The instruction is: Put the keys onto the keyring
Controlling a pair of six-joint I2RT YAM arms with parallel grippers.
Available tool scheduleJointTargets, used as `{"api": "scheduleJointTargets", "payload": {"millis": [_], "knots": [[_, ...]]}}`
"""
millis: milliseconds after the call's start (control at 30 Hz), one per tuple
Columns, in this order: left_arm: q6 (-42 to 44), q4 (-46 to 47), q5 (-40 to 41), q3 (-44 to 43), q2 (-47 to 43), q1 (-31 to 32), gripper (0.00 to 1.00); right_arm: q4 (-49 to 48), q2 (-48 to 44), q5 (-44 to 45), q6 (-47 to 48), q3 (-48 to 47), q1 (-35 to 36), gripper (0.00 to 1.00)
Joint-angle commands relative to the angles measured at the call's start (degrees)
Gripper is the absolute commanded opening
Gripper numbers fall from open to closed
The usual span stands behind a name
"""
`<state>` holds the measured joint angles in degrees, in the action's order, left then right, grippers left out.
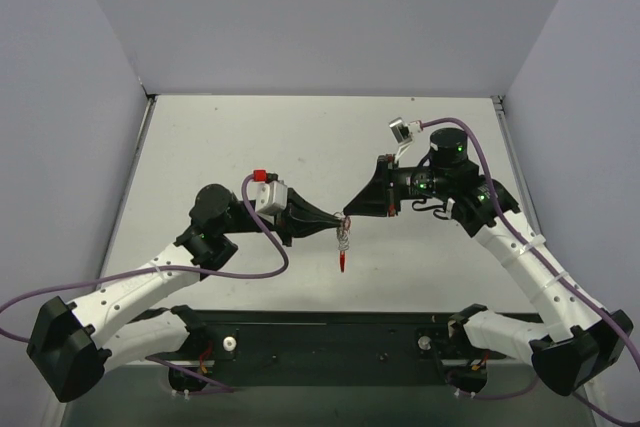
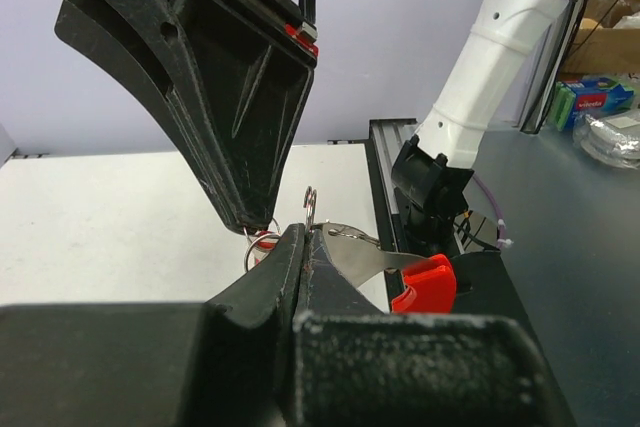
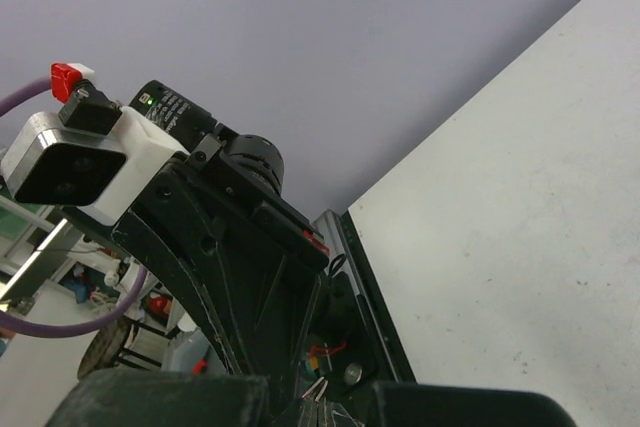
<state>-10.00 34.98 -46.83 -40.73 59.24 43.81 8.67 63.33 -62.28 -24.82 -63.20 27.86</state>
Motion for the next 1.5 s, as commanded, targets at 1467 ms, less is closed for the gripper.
{"api": "scheduleJointTargets", "payload": {"millis": [1467], "knots": [[6.4, -7.1, 3.5, -1.5, -4.8, 0.2, 0.00, -2.2, -1.7, -4.0, -0.8, -3.6, 1.7, 0.00]]}}
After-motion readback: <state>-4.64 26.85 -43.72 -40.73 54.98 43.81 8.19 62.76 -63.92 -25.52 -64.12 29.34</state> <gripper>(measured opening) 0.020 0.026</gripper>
